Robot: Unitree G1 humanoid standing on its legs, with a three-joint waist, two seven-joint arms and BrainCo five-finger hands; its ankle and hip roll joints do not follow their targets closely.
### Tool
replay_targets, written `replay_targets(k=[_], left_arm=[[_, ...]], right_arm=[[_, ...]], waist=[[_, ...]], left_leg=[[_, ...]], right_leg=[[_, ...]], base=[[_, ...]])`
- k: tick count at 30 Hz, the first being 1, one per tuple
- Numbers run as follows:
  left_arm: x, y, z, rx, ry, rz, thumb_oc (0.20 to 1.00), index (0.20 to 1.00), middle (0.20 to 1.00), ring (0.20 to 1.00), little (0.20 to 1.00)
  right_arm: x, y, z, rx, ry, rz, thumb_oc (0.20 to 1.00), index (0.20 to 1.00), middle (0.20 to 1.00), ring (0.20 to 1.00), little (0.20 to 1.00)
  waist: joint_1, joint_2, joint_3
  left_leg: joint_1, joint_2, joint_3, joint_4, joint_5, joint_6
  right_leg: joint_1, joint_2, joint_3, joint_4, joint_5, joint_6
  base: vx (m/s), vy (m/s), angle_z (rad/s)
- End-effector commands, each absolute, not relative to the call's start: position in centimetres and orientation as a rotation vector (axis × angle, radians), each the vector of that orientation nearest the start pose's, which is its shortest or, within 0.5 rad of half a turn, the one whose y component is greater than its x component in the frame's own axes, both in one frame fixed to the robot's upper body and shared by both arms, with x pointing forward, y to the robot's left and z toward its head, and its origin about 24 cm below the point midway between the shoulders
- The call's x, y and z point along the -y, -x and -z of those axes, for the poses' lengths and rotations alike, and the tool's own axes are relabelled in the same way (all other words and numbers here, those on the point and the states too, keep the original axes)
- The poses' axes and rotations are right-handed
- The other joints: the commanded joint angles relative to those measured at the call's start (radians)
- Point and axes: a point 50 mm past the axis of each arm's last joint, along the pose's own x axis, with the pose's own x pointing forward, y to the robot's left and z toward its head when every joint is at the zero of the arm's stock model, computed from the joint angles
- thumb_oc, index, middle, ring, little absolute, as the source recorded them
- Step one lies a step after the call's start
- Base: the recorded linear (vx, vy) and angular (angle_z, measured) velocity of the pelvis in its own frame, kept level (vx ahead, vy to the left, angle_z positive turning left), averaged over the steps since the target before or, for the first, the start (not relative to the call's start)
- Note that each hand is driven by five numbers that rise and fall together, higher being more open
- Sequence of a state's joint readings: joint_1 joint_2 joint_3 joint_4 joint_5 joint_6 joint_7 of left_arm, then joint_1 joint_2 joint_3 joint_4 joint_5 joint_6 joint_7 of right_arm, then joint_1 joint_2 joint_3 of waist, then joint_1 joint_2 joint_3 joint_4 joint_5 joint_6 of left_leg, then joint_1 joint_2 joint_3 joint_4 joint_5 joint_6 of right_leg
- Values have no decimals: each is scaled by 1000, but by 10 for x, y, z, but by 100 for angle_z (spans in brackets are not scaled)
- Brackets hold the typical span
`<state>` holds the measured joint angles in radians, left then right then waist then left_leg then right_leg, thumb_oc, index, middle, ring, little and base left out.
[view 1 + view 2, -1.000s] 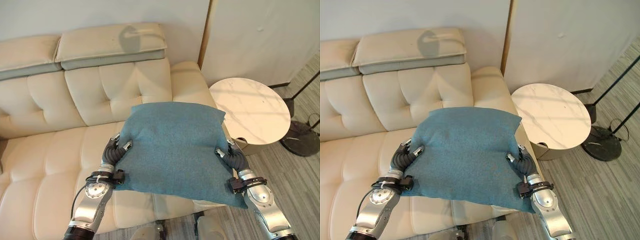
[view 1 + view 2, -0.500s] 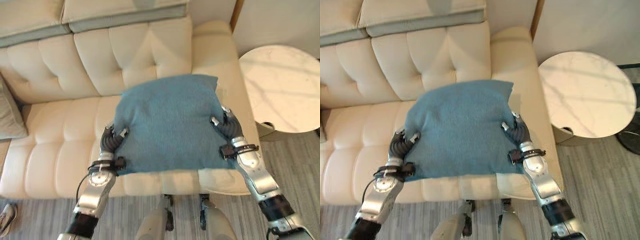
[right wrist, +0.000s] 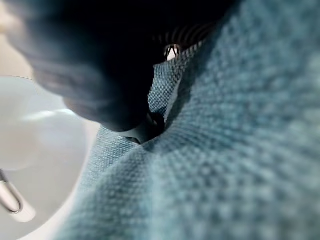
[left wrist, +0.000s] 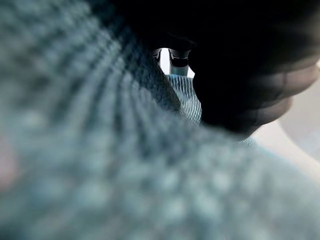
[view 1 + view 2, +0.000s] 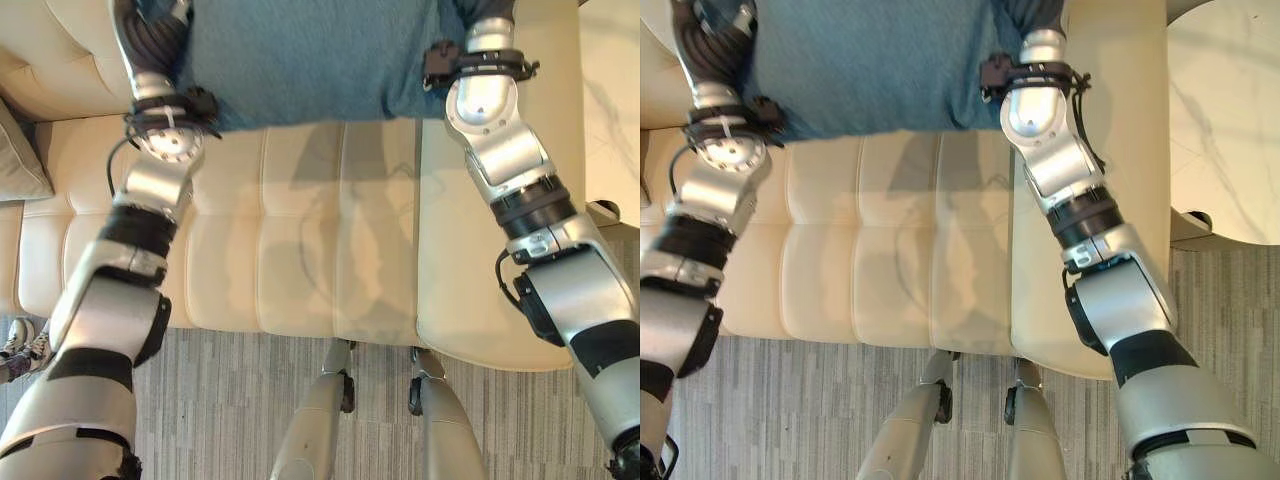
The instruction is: Pick up all the scattered cushions and arrange them neatly on the sofa.
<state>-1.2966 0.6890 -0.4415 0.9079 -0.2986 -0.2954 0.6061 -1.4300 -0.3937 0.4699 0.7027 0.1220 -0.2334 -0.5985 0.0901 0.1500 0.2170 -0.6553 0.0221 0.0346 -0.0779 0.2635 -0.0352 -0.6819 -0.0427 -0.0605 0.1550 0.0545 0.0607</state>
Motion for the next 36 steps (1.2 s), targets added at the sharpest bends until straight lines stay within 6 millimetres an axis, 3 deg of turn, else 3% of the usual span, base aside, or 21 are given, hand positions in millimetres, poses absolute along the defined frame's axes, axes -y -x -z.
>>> replay_targets(k=[1,4,6,8,9,10,14,17,22,23,24,25,27,28,29,32,36], left_arm=[[-227,-375,-390,834,-480,-503,1000,1000,1000,1000,1000],[-259,-379,-369,696,-534,-545,1000,1000,1000,1000,1000],[-278,-381,-348,594,-556,-576,1000,1000,1000,1000,1000],[-288,-382,-325,532,-544,-581,1000,1000,1000,1000,1000],[-288,-382,-324,530,-543,-582,1000,1000,1000,1000,1000],[-293,-383,-300,479,-519,-573,1000,1000,1000,1000,1000],[-301,-378,-251,399,-464,-565,1000,1000,1000,1000,1000],[-304,-372,-236,396,-446,-555,1000,1000,1000,1000,1000],[-304,-345,-196,399,-448,-452,1000,1000,1000,1000,1000],[-304,-344,-196,398,-448,-452,1000,1000,1000,1000,1000],[-306,-329,-176,367,-473,-413,1000,1000,1000,1000,1000],[-306,-329,-175,366,-473,-413,1000,1000,1000,1000,1000],[-307,-308,-144,291,-479,-362,1000,1000,1000,1000,1000],[-308,-298,-128,239,-475,-338,1000,1000,1000,1000,1000],[-308,-276,-94,126,-455,-282,1000,1000,1000,1000,1000],[-306,-240,-44,-53,-347,-217,1000,1000,1000,1000,1000],[-300,-189,22,-328,-233,-214,1000,1000,1000,1000,1000]], right_arm=[[49,-345,-405,1136,313,-9,1000,1000,1000,1000,1000],[60,-363,-365,986,328,-65,1000,1000,1000,1000,1000],[68,-374,-326,867,320,-97,1000,1000,1000,1000,1000],[76,-381,-294,773,320,-104,1000,1000,1000,1000,1000],[75,-381,-294,772,322,-105,1000,1000,1000,1000,1000],[84,-384,-273,709,325,-99,1000,1000,1000,1000,1000],[101,-383,-251,652,339,-79,1000,1000,1000,1000,1000],[112,-379,-248,657,372,-66,1000,1000,1000,1000,1000],[148,-357,-234,675,484,-62,1000,1000,1000,1000,1000],[148,-357,-233,674,484,-63,1000,1000,1000,1000,1000],[161,-344,-219,655,528,-83,1000,1000,1000,1000,1000],[161,-343,-218,654,529,-84,1000,1000,1000,1000,1000],[174,-326,-196,603,561,-117,1000,1000,1000,1000,1000],[183,-317,-183,563,574,-127,1000,1000,1000,1000,1000],[198,-298,-159,477,599,-154,1000,1000,1000,1000,1000],[229,-268,-111,260,620,-148,1000,1000,1000,1000,1000],[264,-219,-21,-158,557,-83,1000,1000,1000,1000,1000]], waist=[[10,-61,89],[-4,-62,107],[-18,-66,121],[-29,-74,136],[-30,-73,134],[-33,-79,146],[-41,-96,160],[-43,-109,162],[-42,-145,147],[-43,-146,146],[-44,-155,133],[-44,-156,131],[-49,-171,109],[-53,-178,93],[-63,-189,62],[-87,-195,4],[-112,-202,-68]], left_leg=[[62,-97,49,-9,-124,-35],[52,-93,48,-9,-116,-38],[54,-88,50,-9,-118,-39],[58,-85,52,-9,-118,-39],[55,-85,52,-9,-114,-39],[64,-83,51,-9,-118,-41],[90,-79,49,-9,-123,-43],[111,-77,52,-9,-125,-41],[208,-75,57,25,-171,-22],[205,-76,58,26,-168,-22],[245,-76,60,46,-195,-12],[242,-77,60,46,-191,-12],[293,-74,67,61,-215,-2],[317,-73,71,65,-224,3],[374,-69,78,65,-241,8],[451,-69,88,48,-249,14],[534,-67,94,12,-248,15]], right_leg=[[36,-21,59,-157,73,80],[33,-17,54,-165,80,79],[35,-13,49,-167,80,78],[37,-12,47,-170,83,76],[35,-12,47,-172,88,76],[44,-10,43,-173,84,75],[69,-8,37,-175,84,72],[84,-5,36,-174,82,70],[184,-6,32,-152,49,61],[182,-7,32,-154,53,61],[226,-10,27,-142,35,60],[224,-11,28,-143,39,60],[278,-17,23,-133,24,61],[304,-20,21,-132,19,63],[359,-22,19,-128,6,67],[431,-19,18,-139,1,75],[495,-11,22,-164,12,80]], base=[[-19,-51,5],[-8,-11,1],[-28,-24,8],[-39,-13,6],[-50,-13,35],[-59,-12,30],[-47,-8,-6],[-33,-16,1],[-10,-16,5],[35,-3,-5],[11,-3,-12],[41,-1,-16],[70,3,-10],[162,16,-6],[174,25,-10],[127,55,-14],[47,36,-16]])
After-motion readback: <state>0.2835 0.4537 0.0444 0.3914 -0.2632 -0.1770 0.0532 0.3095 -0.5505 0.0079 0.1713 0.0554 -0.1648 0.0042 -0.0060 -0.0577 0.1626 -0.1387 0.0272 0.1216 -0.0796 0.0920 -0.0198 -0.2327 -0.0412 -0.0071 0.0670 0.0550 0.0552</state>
